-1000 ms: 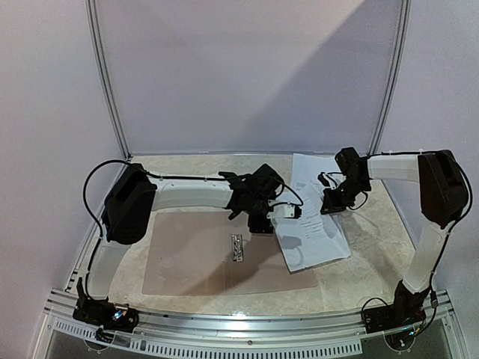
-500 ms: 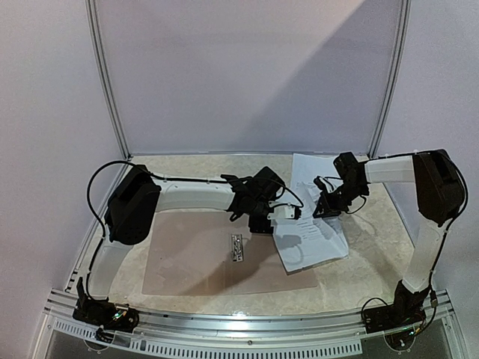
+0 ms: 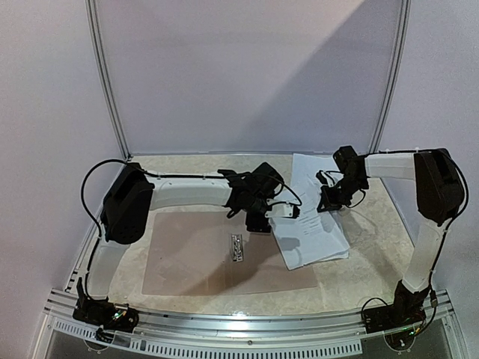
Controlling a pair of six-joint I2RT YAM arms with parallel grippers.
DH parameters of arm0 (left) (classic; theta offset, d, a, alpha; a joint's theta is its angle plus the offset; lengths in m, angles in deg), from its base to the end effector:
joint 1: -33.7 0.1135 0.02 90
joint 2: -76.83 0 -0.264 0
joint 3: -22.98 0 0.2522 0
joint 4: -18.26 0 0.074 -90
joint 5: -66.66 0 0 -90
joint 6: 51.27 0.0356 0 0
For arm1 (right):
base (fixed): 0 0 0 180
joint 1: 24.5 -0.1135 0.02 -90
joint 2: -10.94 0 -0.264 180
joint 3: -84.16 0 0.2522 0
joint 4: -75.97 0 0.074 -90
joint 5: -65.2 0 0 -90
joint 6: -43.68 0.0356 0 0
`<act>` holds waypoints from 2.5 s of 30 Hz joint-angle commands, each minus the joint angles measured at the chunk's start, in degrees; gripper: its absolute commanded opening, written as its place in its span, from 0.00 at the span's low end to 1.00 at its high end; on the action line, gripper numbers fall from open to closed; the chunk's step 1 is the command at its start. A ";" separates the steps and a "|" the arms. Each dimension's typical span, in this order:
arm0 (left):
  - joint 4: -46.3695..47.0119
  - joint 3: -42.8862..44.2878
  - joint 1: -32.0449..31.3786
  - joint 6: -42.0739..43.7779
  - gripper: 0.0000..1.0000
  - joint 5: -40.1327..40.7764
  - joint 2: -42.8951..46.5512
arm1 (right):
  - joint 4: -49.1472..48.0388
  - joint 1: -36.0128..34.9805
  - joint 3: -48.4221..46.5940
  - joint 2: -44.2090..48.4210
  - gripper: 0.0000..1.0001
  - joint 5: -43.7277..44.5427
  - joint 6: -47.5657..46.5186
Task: Put the files into the folder
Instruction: Pick up the file from the corner of the board, then pass from the right arm to the left
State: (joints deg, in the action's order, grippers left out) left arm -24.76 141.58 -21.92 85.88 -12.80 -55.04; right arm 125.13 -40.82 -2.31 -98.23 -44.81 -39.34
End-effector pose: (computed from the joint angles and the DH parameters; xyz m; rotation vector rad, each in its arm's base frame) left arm 0.2889 -0.4108 0.1615 1.9379 1.6385 0.1766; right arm 0.3544 0.1165 0.1634 -0.3116 2.8300 0.5835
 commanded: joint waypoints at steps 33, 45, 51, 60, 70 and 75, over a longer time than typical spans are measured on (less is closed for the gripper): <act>-24.04 -5.66 24.95 -8.33 0.99 -57.51 52.69 | -24.69 -19.17 -3.45 34.35 0.00 -24.34 -7.60; -8.81 -10.45 30.38 -23.49 0.99 -64.71 52.26 | -45.18 -19.14 0.67 31.55 0.00 -25.61 10.26; -3.73 -11.07 29.58 -29.50 0.97 -64.25 50.58 | -53.42 -19.17 2.69 29.34 0.00 -29.01 18.13; -0.52 -12.22 29.04 -32.25 0.47 -66.48 48.90 | -58.69 -19.17 3.88 26.94 0.00 -30.88 23.01; -4.64 -13.68 28.98 -27.92 0.00 -68.33 50.15 | -51.82 -19.40 4.91 24.78 0.56 -24.09 17.79; -5.15 -15.13 28.96 -27.23 0.00 -69.68 50.31 | -51.35 -20.74 2.43 20.66 0.54 -26.08 17.51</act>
State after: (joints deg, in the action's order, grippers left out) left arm -27.84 127.90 7.35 57.03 -81.25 -5.29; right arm 71.75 -60.44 1.67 -73.99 -70.51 -20.69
